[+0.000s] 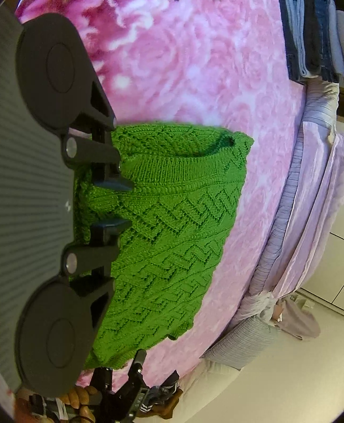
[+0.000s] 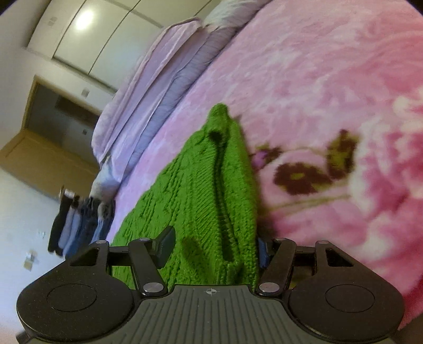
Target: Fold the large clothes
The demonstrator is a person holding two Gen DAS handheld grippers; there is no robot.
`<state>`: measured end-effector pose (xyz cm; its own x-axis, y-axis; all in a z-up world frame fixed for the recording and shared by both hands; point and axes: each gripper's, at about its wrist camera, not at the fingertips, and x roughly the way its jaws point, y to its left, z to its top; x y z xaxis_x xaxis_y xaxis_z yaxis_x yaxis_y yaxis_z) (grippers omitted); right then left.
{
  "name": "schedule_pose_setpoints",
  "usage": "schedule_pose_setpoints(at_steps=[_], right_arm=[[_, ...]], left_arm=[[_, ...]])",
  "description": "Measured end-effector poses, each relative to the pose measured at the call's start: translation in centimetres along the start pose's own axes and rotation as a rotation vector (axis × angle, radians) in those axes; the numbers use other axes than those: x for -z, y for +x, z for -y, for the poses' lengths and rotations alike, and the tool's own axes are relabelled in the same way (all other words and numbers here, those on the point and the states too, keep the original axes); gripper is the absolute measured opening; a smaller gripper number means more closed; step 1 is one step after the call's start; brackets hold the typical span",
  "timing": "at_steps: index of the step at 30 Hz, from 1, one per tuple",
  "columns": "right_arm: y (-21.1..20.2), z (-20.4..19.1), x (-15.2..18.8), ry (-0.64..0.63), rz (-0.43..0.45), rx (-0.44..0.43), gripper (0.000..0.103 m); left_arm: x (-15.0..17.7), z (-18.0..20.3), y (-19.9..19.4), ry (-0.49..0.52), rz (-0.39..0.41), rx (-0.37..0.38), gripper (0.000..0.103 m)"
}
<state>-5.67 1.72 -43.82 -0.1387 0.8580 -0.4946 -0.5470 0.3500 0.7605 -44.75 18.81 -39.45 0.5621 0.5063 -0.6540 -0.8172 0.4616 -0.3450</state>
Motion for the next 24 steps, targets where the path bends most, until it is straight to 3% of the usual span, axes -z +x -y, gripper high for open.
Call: schedule_pose_setpoints(at_steps=[1, 6, 8, 11, 14, 16, 20, 24], right_arm=[[0.1, -0.3, 0.1, -0.021, -0.013, 0.001, 0.055], [0.5, -0.1, 0.2, -0.011, -0.043, 0.033, 0.020], [0.9, -0.9, 0.2, -0.031, -0.057, 0.074, 0.018], [1.7, -4.8, 0.0, -0.159, -0.090, 0.262, 0.017], [3.3, -11.8, 1.5, -0.471, -0.071, 0.505, 0.017], [4.1, -16.1, 3.6, -0.664, -0.024, 0.567, 0.016], [6.5, -24.2, 10.3, -1.068, 0.051, 0.552, 0.016], [10.6, -28.1, 18.2, -1.355, 0.002, 0.460, 0.016]], left_arm=[[0.0, -0.1, 0.0, -0.010, -0.002, 0.003, 0.018], [-0.1, -0.7, -0.1, -0.053, -0.004, 0.023, 0.017], [-0.2, -0.7, -0.1, -0.044, -0.007, 0.022, 0.017], [-0.5, -0.8, -0.4, -0.043, -0.012, 0.024, 0.016], [-0.8, -1.8, -1.5, -0.065, 0.011, 0.020, 0.016], [-1.0, -2.9, -2.5, -0.084, 0.032, 0.009, 0.016], [-1.1, -6.9, -5.1, -0.146, 0.062, -0.059, 0.016], [-0.2, -10.8, -7.0, -0.217, 0.067, -0.127, 0.016]])
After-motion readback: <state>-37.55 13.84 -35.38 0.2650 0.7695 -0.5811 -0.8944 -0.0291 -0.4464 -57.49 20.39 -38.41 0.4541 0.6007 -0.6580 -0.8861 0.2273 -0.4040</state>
